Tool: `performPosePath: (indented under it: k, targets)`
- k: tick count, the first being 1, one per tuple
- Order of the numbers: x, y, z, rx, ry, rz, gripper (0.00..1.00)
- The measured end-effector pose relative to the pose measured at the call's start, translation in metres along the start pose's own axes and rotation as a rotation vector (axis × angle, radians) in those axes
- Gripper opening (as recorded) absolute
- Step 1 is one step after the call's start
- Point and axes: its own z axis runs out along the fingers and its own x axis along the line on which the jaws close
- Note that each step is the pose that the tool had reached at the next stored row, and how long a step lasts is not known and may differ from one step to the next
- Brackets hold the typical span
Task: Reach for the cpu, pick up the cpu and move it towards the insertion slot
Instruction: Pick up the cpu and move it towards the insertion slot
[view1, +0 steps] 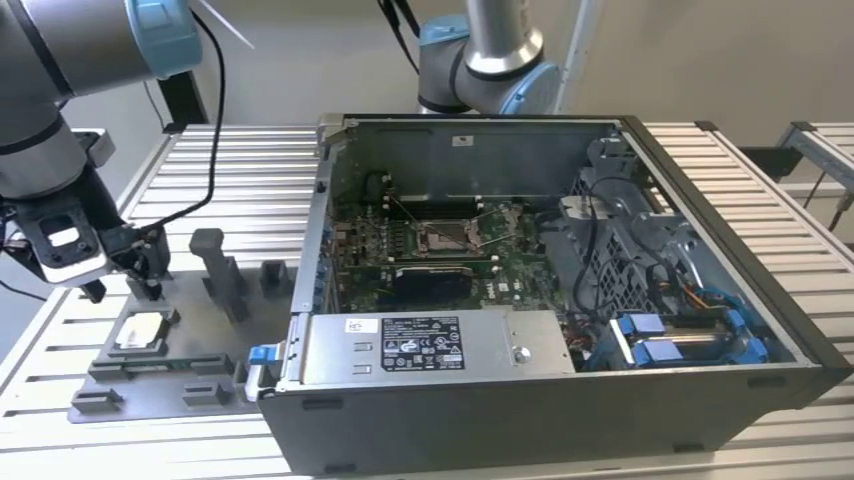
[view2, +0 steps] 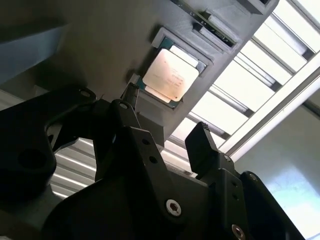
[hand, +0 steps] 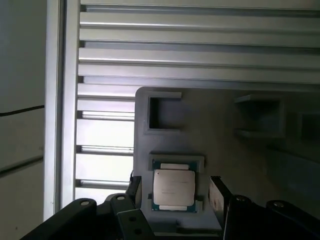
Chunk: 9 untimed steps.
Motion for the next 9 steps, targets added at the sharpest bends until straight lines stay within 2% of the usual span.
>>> performPosePath:
  k: [9]
  targets:
    - [-0.0001,-0.005,0.0131,0.0,0.0033,0.0,1.0]
